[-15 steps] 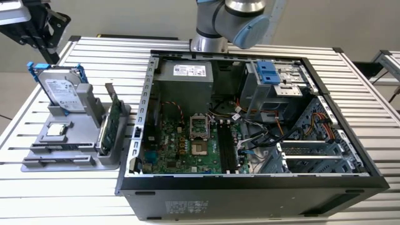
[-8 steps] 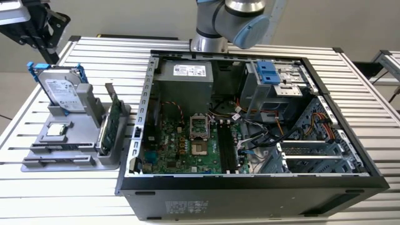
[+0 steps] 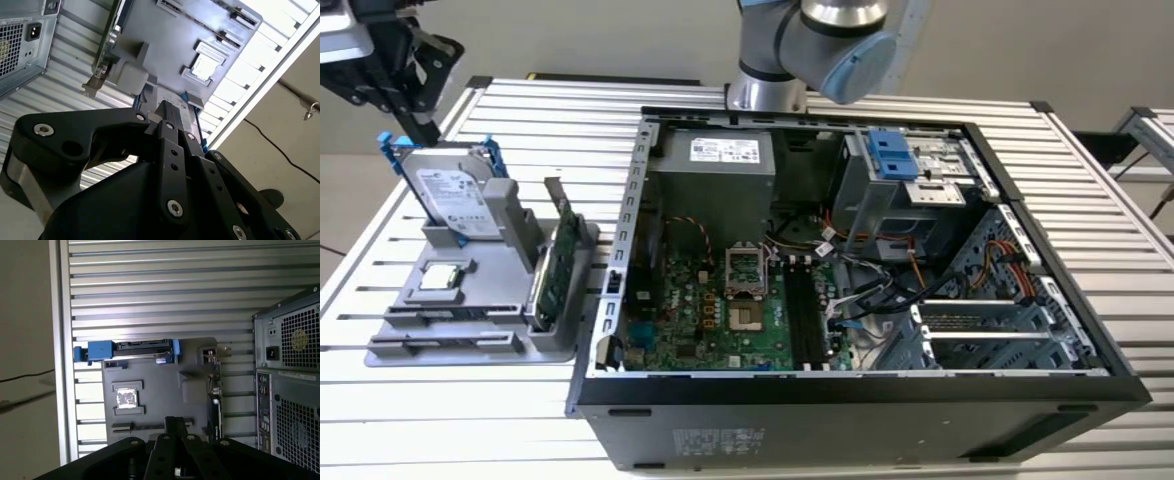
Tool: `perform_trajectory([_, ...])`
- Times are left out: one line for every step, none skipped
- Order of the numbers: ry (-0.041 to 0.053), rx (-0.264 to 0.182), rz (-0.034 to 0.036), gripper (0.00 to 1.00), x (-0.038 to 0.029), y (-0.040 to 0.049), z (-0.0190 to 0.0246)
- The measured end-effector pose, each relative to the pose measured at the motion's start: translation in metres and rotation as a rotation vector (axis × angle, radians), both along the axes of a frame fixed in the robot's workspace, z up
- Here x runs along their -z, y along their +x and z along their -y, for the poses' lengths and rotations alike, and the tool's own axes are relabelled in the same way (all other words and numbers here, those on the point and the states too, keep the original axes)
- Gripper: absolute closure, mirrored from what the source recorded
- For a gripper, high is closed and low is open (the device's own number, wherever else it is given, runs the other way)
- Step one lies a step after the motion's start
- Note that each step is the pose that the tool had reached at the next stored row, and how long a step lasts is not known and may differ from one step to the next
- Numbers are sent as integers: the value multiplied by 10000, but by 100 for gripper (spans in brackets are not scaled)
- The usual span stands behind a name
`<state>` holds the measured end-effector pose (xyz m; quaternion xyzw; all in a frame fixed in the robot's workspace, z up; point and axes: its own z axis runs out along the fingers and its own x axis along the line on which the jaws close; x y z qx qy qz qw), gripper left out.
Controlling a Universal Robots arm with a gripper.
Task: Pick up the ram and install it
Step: 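Reach for the ram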
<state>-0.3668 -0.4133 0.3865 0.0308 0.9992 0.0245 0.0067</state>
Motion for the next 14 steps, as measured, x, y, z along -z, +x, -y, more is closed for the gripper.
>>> perform_trajectory([-1,0,-1,100,-1,0,25])
perform_trajectory([-2,0,-3,100,-1,0,59])
perform_trajectory([-1,0,-4,100,-1,0,85])
perform_trajectory([-1,0,-3,100,-1,0,110])
perform_trajectory([-1,0,-4,100,-1,0,140])
perform_trajectory([-1,0,-4,100,0,0,165])
perform_trajectory([0,-1,-4,100,0,0,195])
perform_trajectory([-1,0,-5,100,-1,0,224])
perform_trajectory([-2,0,-6,100,-1,0,251])
perform_trajectory([-1,0,-5,100,-1,0,280])
perform_trajectory([-1,0,-6,100,-1,0,307])
perform_trajectory([-1,-1,-6,100,-1,0,332])
perform_trajectory([0,-1,-6,100,0,0,358])
perform_trajectory([-1,0,-6,100,-1,0,383])
